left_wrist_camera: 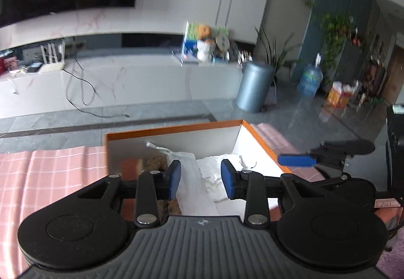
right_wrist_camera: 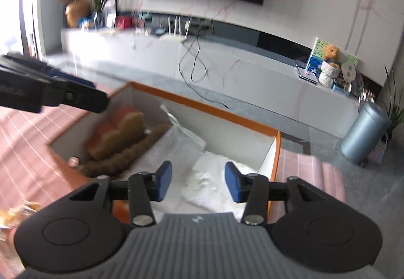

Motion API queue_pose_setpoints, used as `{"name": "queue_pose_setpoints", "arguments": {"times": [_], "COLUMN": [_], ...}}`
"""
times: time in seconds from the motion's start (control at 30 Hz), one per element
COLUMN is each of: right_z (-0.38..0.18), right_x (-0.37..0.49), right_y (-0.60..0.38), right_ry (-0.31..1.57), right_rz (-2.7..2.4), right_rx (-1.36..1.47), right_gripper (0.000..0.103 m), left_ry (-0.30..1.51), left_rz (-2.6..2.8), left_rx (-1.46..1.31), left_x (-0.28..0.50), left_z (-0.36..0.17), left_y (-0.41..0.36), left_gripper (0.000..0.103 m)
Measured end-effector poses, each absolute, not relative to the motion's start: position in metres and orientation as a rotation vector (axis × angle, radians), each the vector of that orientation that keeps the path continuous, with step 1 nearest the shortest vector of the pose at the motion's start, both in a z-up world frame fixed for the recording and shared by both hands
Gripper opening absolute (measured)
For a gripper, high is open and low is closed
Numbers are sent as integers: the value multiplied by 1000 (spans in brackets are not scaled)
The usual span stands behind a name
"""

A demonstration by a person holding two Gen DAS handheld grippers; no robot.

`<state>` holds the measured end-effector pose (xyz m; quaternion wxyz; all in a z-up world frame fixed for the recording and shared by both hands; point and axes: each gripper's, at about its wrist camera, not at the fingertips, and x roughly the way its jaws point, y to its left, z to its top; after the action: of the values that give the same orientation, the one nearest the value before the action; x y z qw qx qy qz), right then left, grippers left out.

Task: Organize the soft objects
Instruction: 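Open both tools to release the mesh bag and tissue in the box, then grasp the pink makeup sponge with the left tool while the right tool grasps the orange knit ball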

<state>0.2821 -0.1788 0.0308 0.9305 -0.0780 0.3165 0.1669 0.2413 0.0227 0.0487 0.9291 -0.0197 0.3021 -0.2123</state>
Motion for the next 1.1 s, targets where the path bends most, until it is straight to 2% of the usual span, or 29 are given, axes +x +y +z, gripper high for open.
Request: {"name": "queue_pose_setpoints", "arguments": {"times": [0.3, 0.5, 0.57, 0.6, 0.77, 1.1], "right_z": [20, 2, -5, -10, -36, -55], "right_x": [194, 143, 130, 123, 109, 112], "right_y": [-185, -176, -169, -166, -154, -153], "right_ry": [623, 593, 579, 575, 622, 703], "right_rz": [275, 223, 214, 207, 208, 192], "right_rx": [70, 75, 50, 41, -1, 8], "right_gripper": [49, 49, 55, 59, 59, 59], "left_ry": [585, 542, 530, 528, 506, 606], "left_rz": [-311, -233, -208, -204, -177, -190], "left_rx": [-60, -47, -47, -38, 1, -68], "left_x": [151, 100, 86, 83, 69, 71], "left_z": [30, 2, -8, -12, -27, -52], "left_y": [54, 61, 66, 66, 59, 56], "left_gripper": [39, 39, 39, 39, 39, 39]}}
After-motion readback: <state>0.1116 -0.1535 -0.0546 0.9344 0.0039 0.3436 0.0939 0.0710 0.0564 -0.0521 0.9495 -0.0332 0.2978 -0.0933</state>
